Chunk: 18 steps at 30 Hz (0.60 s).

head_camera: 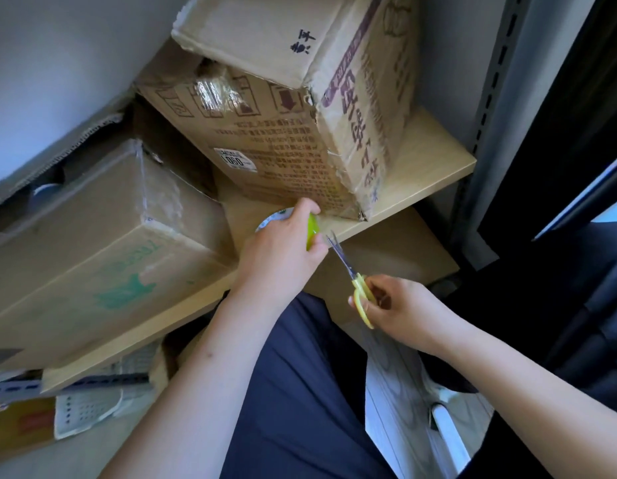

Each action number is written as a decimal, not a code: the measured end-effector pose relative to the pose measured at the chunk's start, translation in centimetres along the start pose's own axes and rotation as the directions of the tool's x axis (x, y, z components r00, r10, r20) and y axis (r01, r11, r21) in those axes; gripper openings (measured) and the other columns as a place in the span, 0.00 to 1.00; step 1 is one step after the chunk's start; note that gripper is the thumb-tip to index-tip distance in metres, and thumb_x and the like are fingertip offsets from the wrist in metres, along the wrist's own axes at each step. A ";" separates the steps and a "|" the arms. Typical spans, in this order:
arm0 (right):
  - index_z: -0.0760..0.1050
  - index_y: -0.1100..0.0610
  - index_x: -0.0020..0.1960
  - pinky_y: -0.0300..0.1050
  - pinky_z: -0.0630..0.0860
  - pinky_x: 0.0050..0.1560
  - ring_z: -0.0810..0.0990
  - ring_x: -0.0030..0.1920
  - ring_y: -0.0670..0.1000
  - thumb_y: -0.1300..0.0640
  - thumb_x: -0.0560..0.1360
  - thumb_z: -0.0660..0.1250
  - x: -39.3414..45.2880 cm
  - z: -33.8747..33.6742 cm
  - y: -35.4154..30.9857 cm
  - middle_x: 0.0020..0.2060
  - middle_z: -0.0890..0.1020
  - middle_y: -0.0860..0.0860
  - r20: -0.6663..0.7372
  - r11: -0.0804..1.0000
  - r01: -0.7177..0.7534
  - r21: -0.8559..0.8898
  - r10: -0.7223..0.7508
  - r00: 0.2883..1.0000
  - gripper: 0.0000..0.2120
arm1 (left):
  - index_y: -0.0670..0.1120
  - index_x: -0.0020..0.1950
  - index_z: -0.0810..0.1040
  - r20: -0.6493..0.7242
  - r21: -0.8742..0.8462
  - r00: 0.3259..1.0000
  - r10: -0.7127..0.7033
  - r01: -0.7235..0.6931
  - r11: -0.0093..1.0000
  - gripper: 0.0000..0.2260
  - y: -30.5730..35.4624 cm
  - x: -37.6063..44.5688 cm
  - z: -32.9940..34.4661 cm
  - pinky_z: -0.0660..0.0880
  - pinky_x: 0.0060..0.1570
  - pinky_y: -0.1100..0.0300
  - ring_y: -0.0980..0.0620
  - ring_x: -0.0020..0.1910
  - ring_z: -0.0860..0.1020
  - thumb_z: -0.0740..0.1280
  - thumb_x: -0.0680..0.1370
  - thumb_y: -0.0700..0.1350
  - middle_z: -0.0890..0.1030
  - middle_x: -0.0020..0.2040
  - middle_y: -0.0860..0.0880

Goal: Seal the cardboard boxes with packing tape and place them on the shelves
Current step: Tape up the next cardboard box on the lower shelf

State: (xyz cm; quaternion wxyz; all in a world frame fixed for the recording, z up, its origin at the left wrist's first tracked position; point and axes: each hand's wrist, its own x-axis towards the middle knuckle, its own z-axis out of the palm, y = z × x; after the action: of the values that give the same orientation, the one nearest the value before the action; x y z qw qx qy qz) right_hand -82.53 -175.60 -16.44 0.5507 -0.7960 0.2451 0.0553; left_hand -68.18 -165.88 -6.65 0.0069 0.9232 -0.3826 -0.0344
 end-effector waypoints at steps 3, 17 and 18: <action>0.76 0.48 0.43 0.29 0.70 0.34 0.75 0.32 0.40 0.39 0.74 0.69 0.8 -0.5 -0.1 0.33 0.79 0.42 0.064 0.999 0.014 0.035 -0.017 0.998 0.13 | 0.55 0.60 0.69 0.026 0.038 1.000 0.014 -0.015 0.999 0.09 0.0 0.2 -0.9 0.67 0.38 0.55 0.45 0.38 0.68 0.61 0.81 0.52 0.72 0.39 0.51; 0.82 0.43 0.51 0.44 0.76 0.54 0.79 0.47 0.47 0.33 0.66 0.68 3.6 0.1 -0.3 0.50 0.83 0.50 0.091 0.869 0.013 0.494 -0.067 0.994 0.20 | 0.55 0.56 0.73 -0.019 0.139 0.996 0.087 -0.083 0.987 0.05 -0.1 1.4 -2.3 0.71 0.40 0.54 0.42 0.44 0.79 0.60 0.82 0.52 0.72 0.39 0.53; 0.83 0.44 0.51 0.44 0.75 0.55 0.79 0.48 0.48 0.34 0.66 0.69 3.6 0.1 -0.4 0.51 0.83 0.51 0.086 0.860 0.021 0.510 -0.075 0.993 0.20 | 0.55 0.56 0.73 -0.021 0.144 0.996 0.086 -0.082 0.986 0.06 -0.1 1.4 -2.2 0.70 0.40 0.55 0.42 0.45 0.79 0.60 0.82 0.52 0.72 0.40 0.53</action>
State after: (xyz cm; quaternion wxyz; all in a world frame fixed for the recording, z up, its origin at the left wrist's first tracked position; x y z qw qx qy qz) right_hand -79.17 -176.65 -17.44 0.7539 -0.6248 0.2024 0.0161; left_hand -66.98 -166.79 -4.56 -0.0526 0.9048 -0.4225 0.0059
